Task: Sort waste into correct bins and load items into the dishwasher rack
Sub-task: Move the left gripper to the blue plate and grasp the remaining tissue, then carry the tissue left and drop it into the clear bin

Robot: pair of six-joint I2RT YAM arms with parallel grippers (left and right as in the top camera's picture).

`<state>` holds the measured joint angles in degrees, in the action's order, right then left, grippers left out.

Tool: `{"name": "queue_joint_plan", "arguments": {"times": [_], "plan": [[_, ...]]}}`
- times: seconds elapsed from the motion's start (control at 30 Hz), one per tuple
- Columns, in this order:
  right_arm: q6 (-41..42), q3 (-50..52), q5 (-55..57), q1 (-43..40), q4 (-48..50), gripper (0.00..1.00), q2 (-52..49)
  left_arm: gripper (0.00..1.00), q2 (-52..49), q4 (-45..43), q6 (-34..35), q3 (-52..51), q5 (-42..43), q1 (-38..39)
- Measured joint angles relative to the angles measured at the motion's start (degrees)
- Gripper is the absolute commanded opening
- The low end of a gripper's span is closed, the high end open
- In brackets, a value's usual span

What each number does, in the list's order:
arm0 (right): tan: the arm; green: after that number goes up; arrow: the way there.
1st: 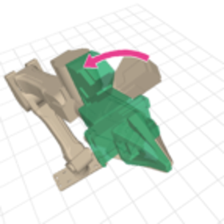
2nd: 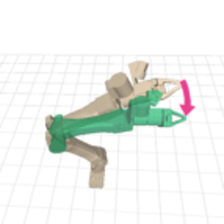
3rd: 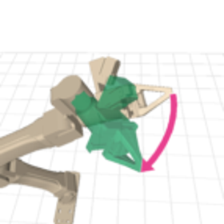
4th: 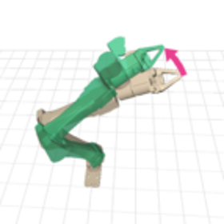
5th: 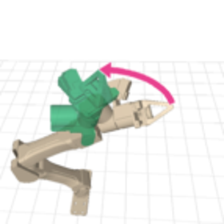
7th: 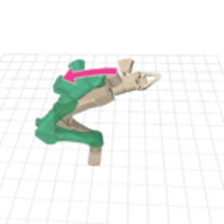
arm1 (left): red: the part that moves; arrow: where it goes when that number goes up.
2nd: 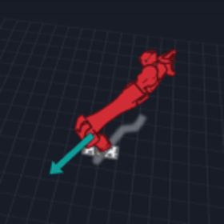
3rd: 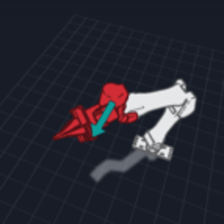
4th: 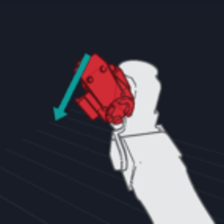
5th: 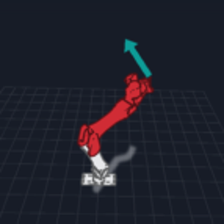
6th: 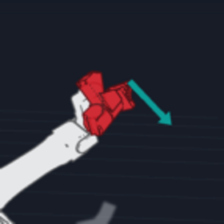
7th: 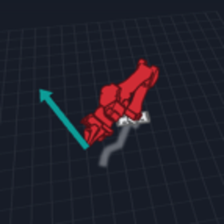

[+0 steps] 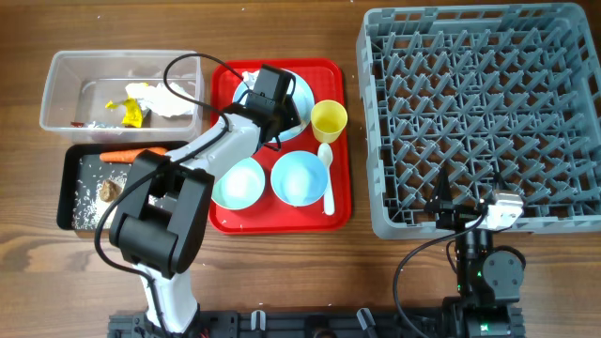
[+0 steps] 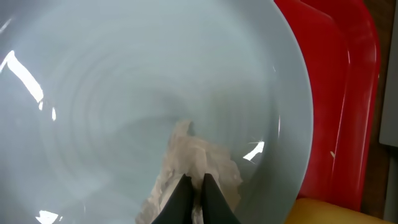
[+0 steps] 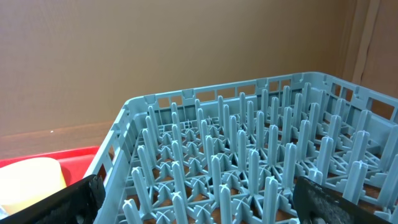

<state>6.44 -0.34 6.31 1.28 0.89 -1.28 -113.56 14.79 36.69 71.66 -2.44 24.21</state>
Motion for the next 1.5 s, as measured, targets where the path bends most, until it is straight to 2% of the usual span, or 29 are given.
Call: {"name": "queue_joint_plan", "arguments": {"times": [0.23, 0.43, 0.57, 0.8, 1.03, 1.07, 1.1, 1.13, 1.17, 1.23, 1.27, 1.47, 1.5], "plan": [[0.0, 0.0, 0.0, 0.0, 0.0, 1.0, 0.0, 0.04, 9.2, 3.2, 0.0, 0.2, -0.9, -4.7], [0.0, 0.0, 0.0, 0.0, 0.0, 1.0, 0.0, 0.04, 21.9, 5.4, 0.0, 1.8, -1.5, -14.9], [0.0, 0.0, 0.0, 0.0, 0.0, 1.0, 0.0, 0.04, 25.8, 8.3, 0.0, 2.0, -1.9, -22.2], [0.0, 0.0, 0.0, 0.0, 0.0, 1.0, 0.0, 0.04, 24.2, 13.0, 0.0, 2.0, -2.2, -31.3], [0.0, 0.0, 0.0, 0.0, 0.0, 1.0, 0.0, 0.06, 16.5, 10.7, 0.0, 2.0, -2.2, -35.9], [0.0, 0.0, 0.0, 0.0, 0.0, 1.0, 0.0, 0.09, 14.8, 9.8, 0.0, 2.0, -2.2, -36.4], [0.0, 0.0, 0.0, 0.0, 0.0, 1.0, 0.0, 0.18, 13.9, 9.4, 0.0, 2.0, -2.2, -36.7], [0.0, 0.0, 0.0, 0.0, 0.0, 1.0, 0.0, 0.3, 13.0, 9.1, 0.0, 2.0, -2.2, -36.9], [0.0, 0.0, 0.0, 0.0, 0.0, 1.0, 0.0, 0.49, 12.2, 8.7, -0.4, 2.0, -2.2, -37.1], [0.0, 0.0, 0.0, 0.0, 0.0, 1.0, 0.0, 0.67, 11.4, 7.9, -1.1, 2.0, -2.2, -37.4], [0.0, 0.0, 0.0, 0.0, 0.0, 1.0, 0.0, 0.73, 11.4, 7.1, -1.8, 2.0, -2.1, -37.4], [0.0, 0.0, 0.0, 0.0, 0.0, 1.0, 0.0, 0.93, 13.6, 6.3, -6.6, 2.0, -1.9, -37.4], [0.0, 0.0, 0.0, 0.0, 0.0, 1.0, 0.0, 0.94, 14.2, 6.8, -7.0, 2.0, -2.0, -37.4]]}}
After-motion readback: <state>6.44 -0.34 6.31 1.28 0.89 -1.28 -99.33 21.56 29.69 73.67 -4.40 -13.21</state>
